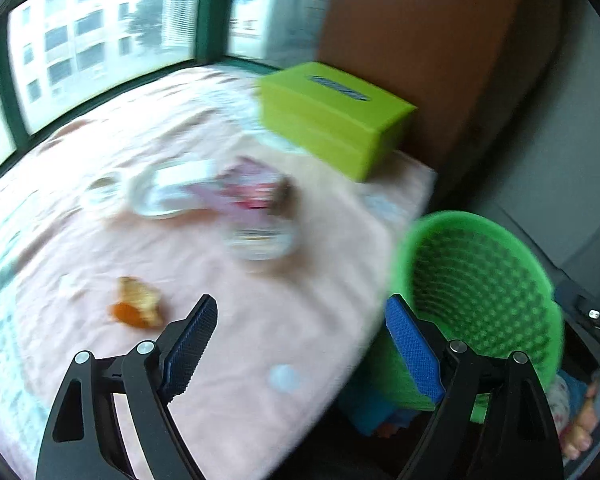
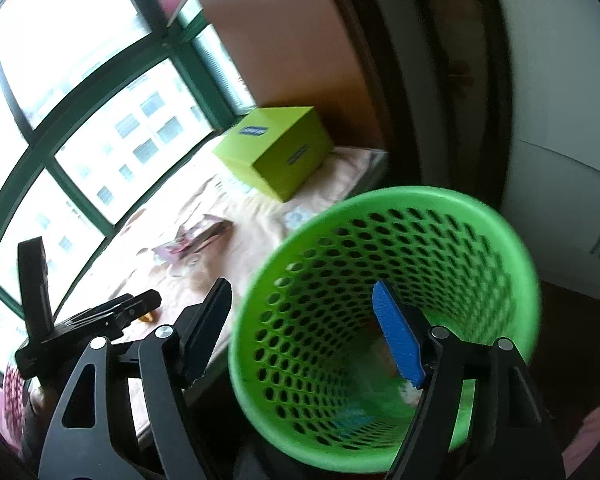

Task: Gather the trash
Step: 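Move the left gripper back to the bench and grasp the orange bread crust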

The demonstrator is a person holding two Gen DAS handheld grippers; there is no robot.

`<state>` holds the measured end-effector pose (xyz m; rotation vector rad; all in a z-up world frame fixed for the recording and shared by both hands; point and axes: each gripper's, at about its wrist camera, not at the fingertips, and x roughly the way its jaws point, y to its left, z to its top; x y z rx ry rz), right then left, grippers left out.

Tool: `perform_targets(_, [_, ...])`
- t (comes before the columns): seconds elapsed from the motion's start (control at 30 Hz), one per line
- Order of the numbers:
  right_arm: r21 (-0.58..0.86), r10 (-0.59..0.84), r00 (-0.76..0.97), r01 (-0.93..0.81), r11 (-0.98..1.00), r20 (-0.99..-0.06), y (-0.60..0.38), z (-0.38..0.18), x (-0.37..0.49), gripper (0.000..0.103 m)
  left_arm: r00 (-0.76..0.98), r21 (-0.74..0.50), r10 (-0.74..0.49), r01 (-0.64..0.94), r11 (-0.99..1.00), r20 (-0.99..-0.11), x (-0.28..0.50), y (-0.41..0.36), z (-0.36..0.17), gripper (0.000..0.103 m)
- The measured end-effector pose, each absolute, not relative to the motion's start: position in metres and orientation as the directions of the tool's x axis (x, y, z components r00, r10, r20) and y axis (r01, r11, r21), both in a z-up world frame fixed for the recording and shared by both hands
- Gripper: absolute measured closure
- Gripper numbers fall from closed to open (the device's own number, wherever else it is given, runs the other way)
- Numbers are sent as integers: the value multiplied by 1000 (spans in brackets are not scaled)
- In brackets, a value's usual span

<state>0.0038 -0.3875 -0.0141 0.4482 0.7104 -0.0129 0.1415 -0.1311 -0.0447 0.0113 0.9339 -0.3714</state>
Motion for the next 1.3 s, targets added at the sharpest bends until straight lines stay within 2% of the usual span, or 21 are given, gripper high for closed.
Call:
perform_targets(0.27, [395,211,737,82,915,-642,-350,-17,29,29,550,-114,-162,121,986,-819,170,-57,-73,20])
perform_targets(0.6, [401,275,698,19,916,-661,-318,-25,50,28,511,-113,-120,45,993,-851,188,-38,-106,20])
perform_targets(0.8, [408,297,679,4,913,-671,-308,-31,62,28,487,-105,-104,26,994,-867,199,-36,-120,26])
perform_targets(1.0, [413,309,664,-1,911,-681,-300,-37,72,28,475,-91,-87,15,996,-876,207,-36,-130,33])
perform_targets(1.07, [413,312,659,-3,911,-684,-297,-39,76,29,482,-63,-65,19,998,-874,209,-38,-130,40])
perform_targets(1.17, [416,318,651,-4,910,-689,-293,-42,84,28,490,-55,-58,20,998,-870,209,-37,-128,56])
perform_targets(1.3, [438,347,637,-17,899,-688,-286,-43,95,28,500,-73,-74,20,997,-863,209,-31,-123,66])
